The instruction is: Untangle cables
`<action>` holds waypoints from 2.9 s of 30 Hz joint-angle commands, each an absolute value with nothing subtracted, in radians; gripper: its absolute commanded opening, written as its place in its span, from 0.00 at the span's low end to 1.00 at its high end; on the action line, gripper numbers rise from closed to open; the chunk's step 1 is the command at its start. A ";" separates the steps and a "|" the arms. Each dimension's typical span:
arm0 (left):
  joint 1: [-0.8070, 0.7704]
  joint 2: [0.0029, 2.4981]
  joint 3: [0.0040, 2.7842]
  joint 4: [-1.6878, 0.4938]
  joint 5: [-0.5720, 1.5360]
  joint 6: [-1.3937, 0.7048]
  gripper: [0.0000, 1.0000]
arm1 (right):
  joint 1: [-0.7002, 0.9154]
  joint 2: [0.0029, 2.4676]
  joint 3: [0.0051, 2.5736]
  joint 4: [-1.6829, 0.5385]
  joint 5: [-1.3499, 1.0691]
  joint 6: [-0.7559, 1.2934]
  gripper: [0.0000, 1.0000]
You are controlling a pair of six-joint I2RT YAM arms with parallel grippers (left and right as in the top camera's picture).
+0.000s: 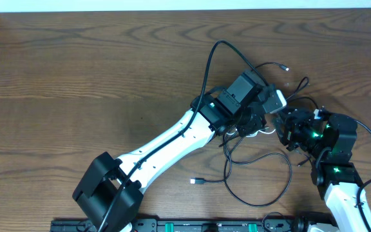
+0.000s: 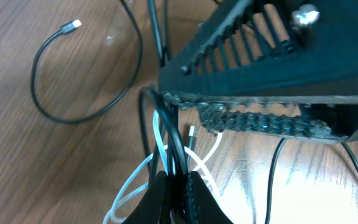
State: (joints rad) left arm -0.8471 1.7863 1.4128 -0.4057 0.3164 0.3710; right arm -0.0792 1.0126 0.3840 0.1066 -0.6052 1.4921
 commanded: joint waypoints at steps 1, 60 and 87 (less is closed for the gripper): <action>-0.849 1.790 1.411 -0.398 0.397 0.469 0.07 | -0.075 1.008 0.392 0.132 -0.606 1.559 0.47; -0.847 1.788 1.411 -0.494 0.258 0.343 0.49 | -0.160 1.008 0.392 0.146 -0.685 1.390 0.01; -0.849 1.771 1.411 -0.492 0.275 0.343 0.73 | -0.163 1.008 0.392 0.231 -0.812 1.515 0.01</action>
State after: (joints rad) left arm -0.8474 1.7859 1.4124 -0.4904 0.3744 0.3401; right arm -0.1562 1.0126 0.3840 0.2066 -0.7410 1.4731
